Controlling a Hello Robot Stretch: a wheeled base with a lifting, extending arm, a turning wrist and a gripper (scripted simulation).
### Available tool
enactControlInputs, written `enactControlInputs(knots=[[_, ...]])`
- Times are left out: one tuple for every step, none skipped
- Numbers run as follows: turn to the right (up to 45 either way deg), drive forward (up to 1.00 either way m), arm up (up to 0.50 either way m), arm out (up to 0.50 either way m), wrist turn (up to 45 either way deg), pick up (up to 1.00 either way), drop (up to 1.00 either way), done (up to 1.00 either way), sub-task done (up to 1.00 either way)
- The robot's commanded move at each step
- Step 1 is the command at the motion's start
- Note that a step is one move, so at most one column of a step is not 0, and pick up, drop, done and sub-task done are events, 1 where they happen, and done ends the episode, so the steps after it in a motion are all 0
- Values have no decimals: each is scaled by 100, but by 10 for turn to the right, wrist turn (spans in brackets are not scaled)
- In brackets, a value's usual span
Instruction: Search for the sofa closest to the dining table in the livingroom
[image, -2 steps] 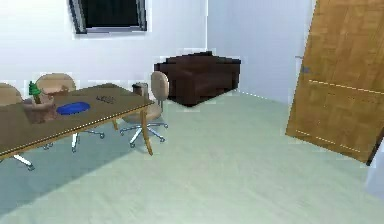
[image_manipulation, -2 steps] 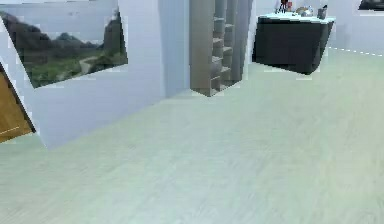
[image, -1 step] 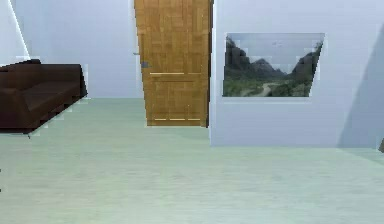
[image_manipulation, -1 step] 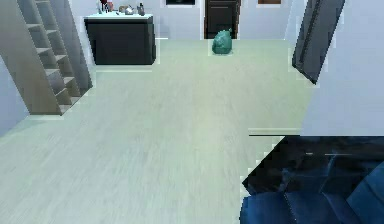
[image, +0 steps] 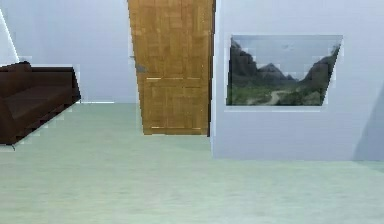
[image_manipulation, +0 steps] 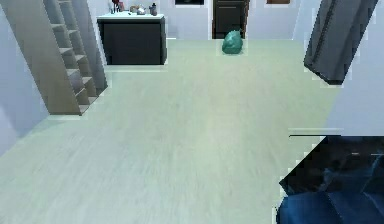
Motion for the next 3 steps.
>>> enactControlInputs(knots=[[60,0,0,0,0,0,0,0,0],[0,5,0,0,0,0,0,0,0],[-450,0,0,0,0,0,0,0,0]])
